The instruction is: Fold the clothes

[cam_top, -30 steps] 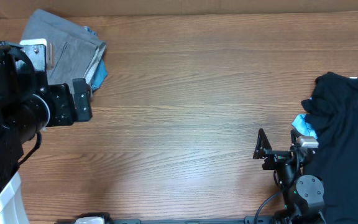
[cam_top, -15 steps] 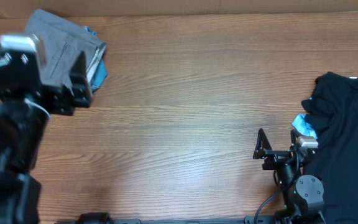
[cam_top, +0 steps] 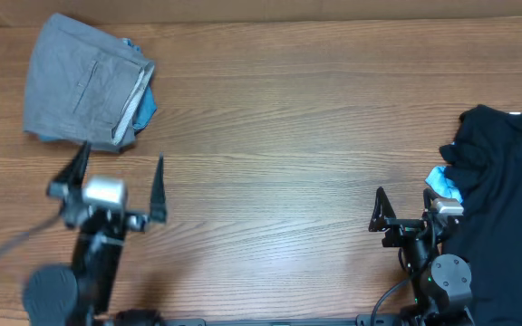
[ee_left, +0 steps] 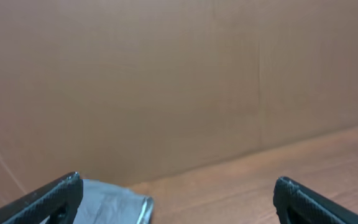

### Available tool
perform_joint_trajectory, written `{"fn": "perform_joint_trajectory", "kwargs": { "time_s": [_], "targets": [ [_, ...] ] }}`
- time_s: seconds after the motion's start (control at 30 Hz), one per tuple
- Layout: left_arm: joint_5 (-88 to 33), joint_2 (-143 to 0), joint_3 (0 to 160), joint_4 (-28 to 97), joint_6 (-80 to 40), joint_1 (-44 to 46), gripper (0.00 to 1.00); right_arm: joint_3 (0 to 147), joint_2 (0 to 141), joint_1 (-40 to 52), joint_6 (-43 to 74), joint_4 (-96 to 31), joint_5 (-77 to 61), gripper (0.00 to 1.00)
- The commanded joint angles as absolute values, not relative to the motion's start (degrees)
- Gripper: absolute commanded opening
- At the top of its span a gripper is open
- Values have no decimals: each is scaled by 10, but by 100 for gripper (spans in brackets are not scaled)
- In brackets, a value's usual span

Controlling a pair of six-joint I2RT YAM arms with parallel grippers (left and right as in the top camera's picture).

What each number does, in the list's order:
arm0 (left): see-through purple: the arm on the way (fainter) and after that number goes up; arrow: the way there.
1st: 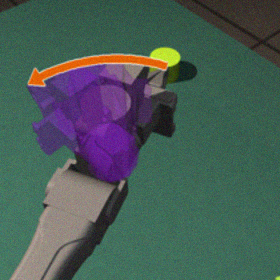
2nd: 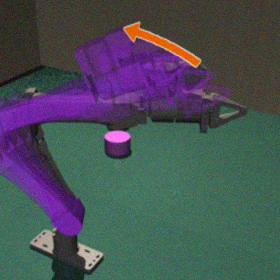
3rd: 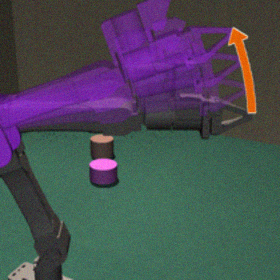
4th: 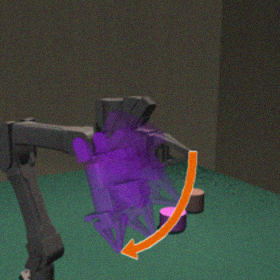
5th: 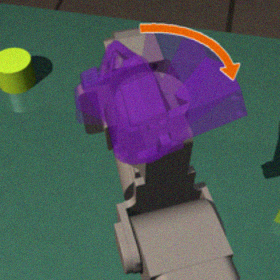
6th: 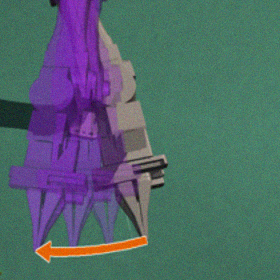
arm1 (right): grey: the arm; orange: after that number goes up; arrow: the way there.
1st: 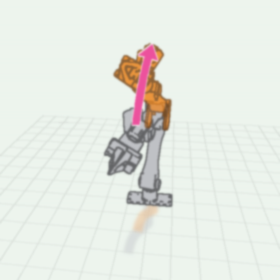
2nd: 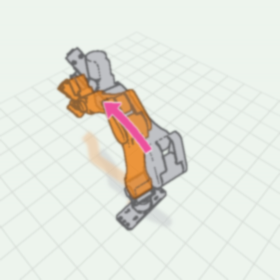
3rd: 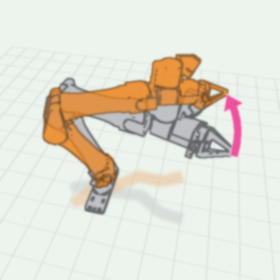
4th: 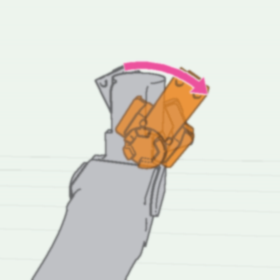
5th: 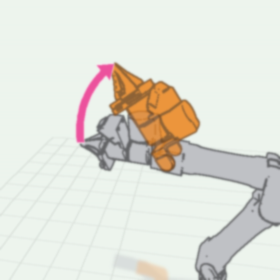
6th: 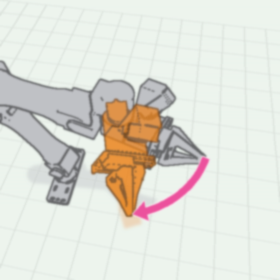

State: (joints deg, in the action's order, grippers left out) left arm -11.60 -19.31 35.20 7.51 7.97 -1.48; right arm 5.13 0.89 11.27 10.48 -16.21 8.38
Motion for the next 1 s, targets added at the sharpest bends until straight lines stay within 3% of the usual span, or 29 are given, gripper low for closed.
{"fn": "perform_joint_trajectory", "kwargs": {
  "time_s": [0.0,0.2,0.33,0.8,0.97],
  "targets": [
    [-100,-114,258,22,83,-12,100,50,2,111,107,-158,90,100],
    [-101,1,85,-90,54,-12,100,50,2,111,107,-158,90,100],
    [-101,-2,11,-173,32,-12,100,50,2,111,107,-158,90,100],
    [-90,-3,3,42,24,-15,100,50,2,111,107,-158,90,100],
    [-86,-7,3,36,24,-15,100,50,2,111,107,-158,90,100]
  ]
}}
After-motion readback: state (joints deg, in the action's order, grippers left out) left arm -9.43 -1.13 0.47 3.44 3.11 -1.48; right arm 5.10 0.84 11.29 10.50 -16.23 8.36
